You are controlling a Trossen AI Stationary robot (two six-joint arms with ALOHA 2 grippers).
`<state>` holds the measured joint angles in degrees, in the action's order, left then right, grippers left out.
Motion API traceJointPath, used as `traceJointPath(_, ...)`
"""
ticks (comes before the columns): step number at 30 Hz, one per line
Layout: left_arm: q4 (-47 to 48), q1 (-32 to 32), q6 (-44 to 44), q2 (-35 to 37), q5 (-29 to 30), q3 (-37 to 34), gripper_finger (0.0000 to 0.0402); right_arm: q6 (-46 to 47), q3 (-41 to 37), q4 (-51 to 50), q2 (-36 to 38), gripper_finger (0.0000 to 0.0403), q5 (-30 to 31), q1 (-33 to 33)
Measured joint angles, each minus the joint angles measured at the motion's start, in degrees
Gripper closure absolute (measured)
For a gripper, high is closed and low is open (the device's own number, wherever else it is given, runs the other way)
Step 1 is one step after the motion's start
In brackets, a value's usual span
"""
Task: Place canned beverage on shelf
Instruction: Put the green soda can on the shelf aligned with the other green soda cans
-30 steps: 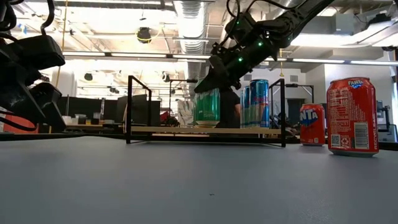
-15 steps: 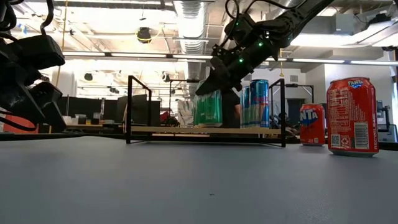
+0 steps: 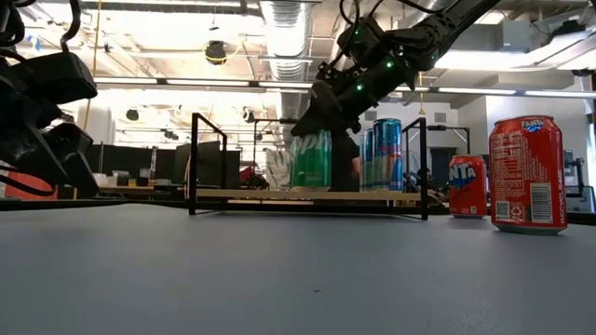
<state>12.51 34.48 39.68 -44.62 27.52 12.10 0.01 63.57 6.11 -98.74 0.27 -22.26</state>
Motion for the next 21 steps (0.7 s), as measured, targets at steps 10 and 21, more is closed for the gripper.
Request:
traceJointPath(10, 0.0, 0.0, 0.2, 0.0, -0.3, 0.0, 0.0072, 0.1, 0.0, -0.2, 0.2, 0.0024, 0.1, 0.0)
traceJointPath(21, 0.0, 0.0, 0.2, 0.0, -0.5, 0.0, 0.0072, -1.6, 5.0, -2.9, 0.3, 0.0023, 0.1, 0.5)
